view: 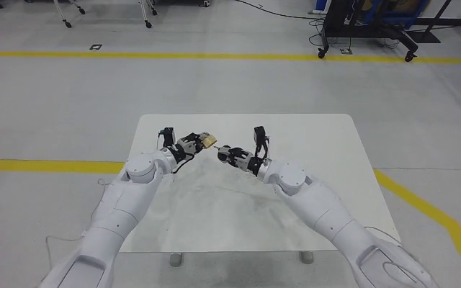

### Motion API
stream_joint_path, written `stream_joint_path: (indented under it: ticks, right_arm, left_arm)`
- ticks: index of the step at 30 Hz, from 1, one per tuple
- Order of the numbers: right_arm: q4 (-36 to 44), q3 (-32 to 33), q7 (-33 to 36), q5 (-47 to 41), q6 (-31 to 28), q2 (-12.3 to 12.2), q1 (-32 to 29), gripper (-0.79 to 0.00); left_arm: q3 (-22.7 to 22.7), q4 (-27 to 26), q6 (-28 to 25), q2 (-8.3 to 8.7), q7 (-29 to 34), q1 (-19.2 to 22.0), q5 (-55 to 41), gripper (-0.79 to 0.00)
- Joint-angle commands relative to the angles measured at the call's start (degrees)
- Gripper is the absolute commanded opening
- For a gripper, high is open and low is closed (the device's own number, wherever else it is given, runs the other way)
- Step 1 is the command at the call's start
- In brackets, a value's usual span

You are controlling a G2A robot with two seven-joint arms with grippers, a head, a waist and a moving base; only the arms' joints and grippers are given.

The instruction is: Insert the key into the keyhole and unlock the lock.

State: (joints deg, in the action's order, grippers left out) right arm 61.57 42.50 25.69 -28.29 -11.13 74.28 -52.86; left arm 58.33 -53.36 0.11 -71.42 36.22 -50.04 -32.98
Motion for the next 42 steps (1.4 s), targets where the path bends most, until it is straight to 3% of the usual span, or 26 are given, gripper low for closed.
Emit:
stream_joint_path:
  ticks: [1,10,42]
  right_arm:
    - [3.7,0.9,-2.1,1.9,2.0,-0.5,-1.6,-0.785]
    - [10.4,4.3,-5.6,5.7,3.8,-1.3,-5.8,-0.785]
    - [-0.5,2.7,-6.1,4.3,-0.1,4.0,-1.5,-0.785]
  left_arm:
    - [0.1,0.1,-0.6,-0.10,0.2,0.1,0.2,-0.785]
    - [0.9,0.5,-1.6,-0.61,-1.3,-0.4,-0.7,-0.785]
    - [2.5,2.4,0.1,-1.42,3.3,0.0,0.0,-0.785]
